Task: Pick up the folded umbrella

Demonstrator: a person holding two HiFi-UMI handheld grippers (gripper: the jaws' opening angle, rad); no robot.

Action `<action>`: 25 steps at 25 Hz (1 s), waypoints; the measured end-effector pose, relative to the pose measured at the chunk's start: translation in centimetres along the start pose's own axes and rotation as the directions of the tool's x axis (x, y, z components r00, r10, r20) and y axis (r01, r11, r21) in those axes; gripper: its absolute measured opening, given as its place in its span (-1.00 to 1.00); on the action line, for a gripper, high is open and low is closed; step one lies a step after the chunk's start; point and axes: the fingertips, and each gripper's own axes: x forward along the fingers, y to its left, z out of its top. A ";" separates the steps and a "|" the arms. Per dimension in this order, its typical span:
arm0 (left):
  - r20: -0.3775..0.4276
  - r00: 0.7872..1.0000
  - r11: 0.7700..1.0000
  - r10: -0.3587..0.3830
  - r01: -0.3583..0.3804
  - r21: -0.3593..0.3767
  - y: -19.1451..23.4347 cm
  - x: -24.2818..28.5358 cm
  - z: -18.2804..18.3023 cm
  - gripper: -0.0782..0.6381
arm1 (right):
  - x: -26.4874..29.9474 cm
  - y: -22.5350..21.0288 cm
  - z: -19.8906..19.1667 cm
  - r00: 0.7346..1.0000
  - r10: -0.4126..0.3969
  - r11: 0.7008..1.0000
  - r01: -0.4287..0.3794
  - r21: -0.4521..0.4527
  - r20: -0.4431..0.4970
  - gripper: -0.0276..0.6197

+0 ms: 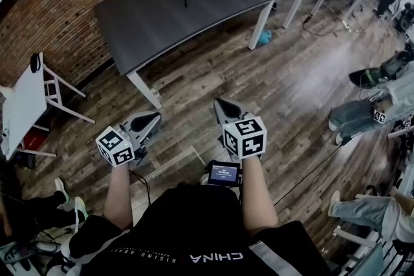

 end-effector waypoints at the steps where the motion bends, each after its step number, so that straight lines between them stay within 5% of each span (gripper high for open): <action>1: -0.007 1.000 1.000 -0.008 0.008 0.002 0.1 0.7 0.0 -0.77 | 0.1 -0.7 0.1 1.000 0.004 1.000 -0.004 0.001 0.001 -0.89; 15: 0.002 1.000 0.999 0.029 -0.029 -0.031 1.6 5.8 0.5 -0.77 | 2.7 -7.2 0.2 0.999 0.036 0.997 -0.036 0.066 0.009 -0.89; 25: 0.045 0.999 0.996 -0.016 0.019 -0.084 8.2 10.1 2.4 -0.77 | 8.8 -10.4 2.0 0.999 0.020 0.997 -0.018 0.079 -0.031 -0.89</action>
